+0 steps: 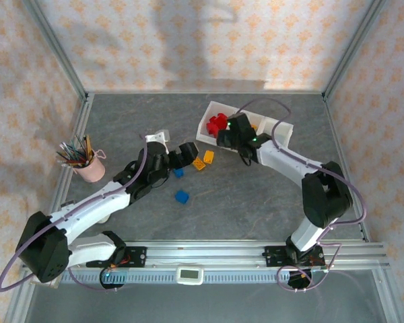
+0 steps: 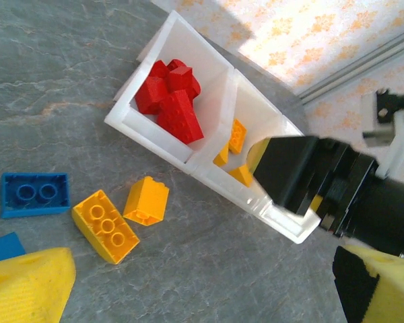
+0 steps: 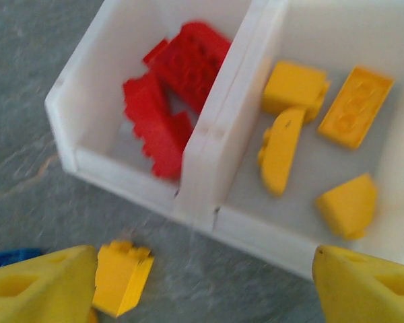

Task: Sort the legos into containers by color
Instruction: Pick up the lego from the center of the table.

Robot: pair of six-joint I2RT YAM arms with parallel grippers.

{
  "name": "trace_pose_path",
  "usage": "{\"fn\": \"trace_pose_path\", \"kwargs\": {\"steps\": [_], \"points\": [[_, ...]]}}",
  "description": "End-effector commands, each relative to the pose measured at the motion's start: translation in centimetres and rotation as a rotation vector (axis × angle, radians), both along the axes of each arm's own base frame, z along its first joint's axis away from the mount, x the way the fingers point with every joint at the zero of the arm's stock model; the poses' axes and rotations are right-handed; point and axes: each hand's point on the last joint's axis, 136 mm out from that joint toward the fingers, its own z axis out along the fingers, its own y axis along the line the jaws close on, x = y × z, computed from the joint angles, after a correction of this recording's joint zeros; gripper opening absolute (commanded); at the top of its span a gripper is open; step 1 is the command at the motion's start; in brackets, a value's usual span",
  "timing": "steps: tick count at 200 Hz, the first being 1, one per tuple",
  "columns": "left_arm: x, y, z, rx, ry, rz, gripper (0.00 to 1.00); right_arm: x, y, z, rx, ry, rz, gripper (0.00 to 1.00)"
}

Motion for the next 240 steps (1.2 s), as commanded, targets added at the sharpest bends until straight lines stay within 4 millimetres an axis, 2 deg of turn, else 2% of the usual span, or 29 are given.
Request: {"fn": "trace_pose_path", "kwargs": {"steps": [1,40,62,92,134,183,240], "points": [[-0.9,1.6,-1.6,0.039,0.027,0.046,0.99,-1.4,0.9,-0.8,0.091,0.035,-0.042,0.82],[-1.7,2.7,-2.3,0.027,0.029,0.086,0.99,-2.1,3.8,-3.2,0.158,0.071,-0.058,0.82],[-1.9,3.4,-2.5,0.037,0.031,0.105,0.99,-1.8,5.3,-5.2,0.168,0.120,-0.060,0.81],[-2.0,3.9,-2.5,0.042,0.027,0.123,0.99,-0.8,7.2,-6.6,0.171,0.140,-0.049,0.80],[-2.0,4.4,-2.6,0.046,0.026,0.141,0.99,0.5,7.4,-8.2,0.138,0.146,-0.078,0.75],[-1.8,4.2,-2.8,0.049,0.035,0.131,0.99,0.2,8.0,-10.0,0.130,0.184,-0.050,0.63],[-1.7,4.0,-2.9,0.047,0.039,0.122,0.99,-0.8,7.3,-9.5,0.113,0.182,-0.029,0.48]]}}
